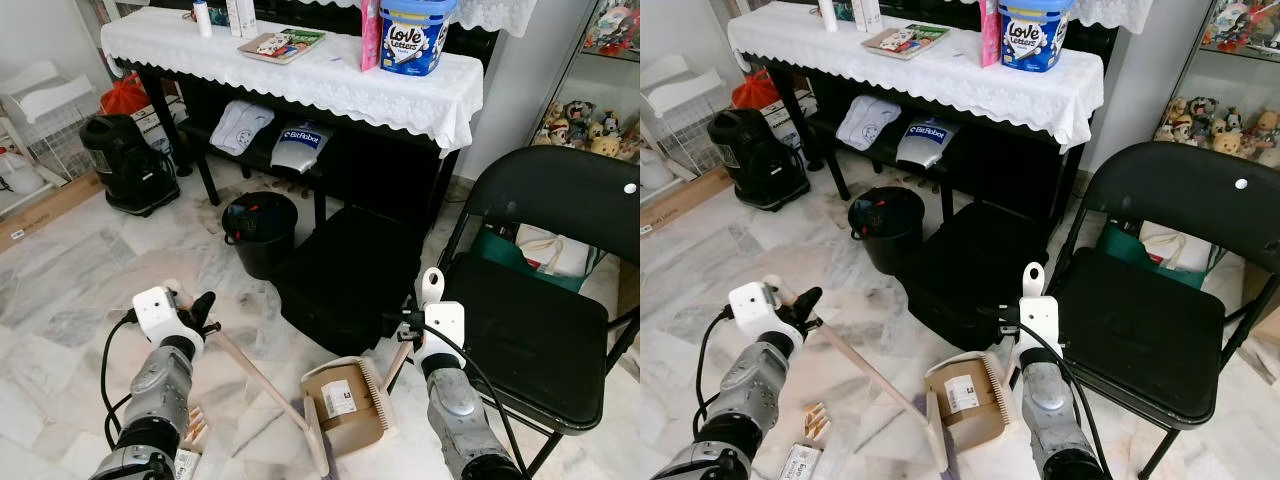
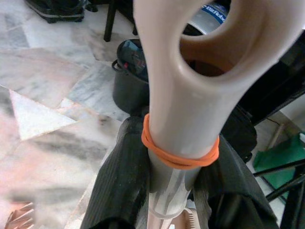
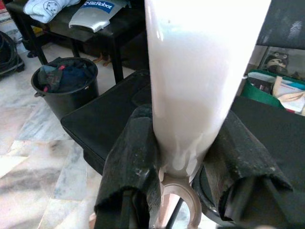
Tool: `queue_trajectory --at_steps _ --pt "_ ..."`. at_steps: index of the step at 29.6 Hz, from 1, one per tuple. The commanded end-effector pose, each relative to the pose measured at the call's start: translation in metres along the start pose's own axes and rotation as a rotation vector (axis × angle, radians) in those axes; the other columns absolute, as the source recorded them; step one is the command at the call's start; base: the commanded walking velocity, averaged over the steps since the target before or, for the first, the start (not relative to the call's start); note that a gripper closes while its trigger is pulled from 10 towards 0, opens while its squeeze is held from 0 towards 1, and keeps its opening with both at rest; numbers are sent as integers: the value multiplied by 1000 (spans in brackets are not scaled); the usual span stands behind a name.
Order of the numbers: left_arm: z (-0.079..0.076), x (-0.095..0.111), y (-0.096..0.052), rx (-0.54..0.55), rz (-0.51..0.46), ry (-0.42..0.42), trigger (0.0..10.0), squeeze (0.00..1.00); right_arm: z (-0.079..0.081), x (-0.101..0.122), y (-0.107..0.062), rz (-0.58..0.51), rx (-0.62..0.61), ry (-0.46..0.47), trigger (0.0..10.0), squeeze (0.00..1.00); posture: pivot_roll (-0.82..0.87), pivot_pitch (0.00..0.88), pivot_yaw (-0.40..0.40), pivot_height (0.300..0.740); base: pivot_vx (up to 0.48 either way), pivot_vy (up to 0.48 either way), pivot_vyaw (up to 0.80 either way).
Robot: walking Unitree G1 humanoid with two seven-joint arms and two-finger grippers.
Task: Sweep floor
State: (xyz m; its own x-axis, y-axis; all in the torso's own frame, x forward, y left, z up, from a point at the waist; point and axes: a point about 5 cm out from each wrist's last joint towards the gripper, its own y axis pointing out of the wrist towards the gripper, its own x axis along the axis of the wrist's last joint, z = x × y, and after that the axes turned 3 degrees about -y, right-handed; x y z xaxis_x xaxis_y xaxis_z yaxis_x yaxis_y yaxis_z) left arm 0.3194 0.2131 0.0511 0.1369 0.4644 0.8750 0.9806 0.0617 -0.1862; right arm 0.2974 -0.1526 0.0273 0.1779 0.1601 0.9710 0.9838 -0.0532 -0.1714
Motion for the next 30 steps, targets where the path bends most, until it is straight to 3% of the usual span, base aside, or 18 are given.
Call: queue_trajectory --at_steps 1,8,13,18,30 --pt "-17 10 7 -89 -37 -61 10000 0 -2 -24 -9 125 -4 -11 10000 0 -43 69 44 740 0 0 0" --pt "-29 33 11 -132 -142 -78 10000 0 0 -21 -5 123 3 -13 10000 0 -34 52 46 740 0 0 0" --pt "-46 33 13 -244 -78 -49 10000 0 1 -13 -1 95 -9 -1 10000 0 -29 32 54 740 0 0 0" --pt "-49 26 12 -265 -30 4 10000 0 0 -1 6 45 -18 15 10000 0 -25 14 61 740 0 0 0" --pt "-47 34 13 -240 -48 56 10000 0 16 45 19 -175 67 97 10000 0 -9 0 67 740 0 0 0"
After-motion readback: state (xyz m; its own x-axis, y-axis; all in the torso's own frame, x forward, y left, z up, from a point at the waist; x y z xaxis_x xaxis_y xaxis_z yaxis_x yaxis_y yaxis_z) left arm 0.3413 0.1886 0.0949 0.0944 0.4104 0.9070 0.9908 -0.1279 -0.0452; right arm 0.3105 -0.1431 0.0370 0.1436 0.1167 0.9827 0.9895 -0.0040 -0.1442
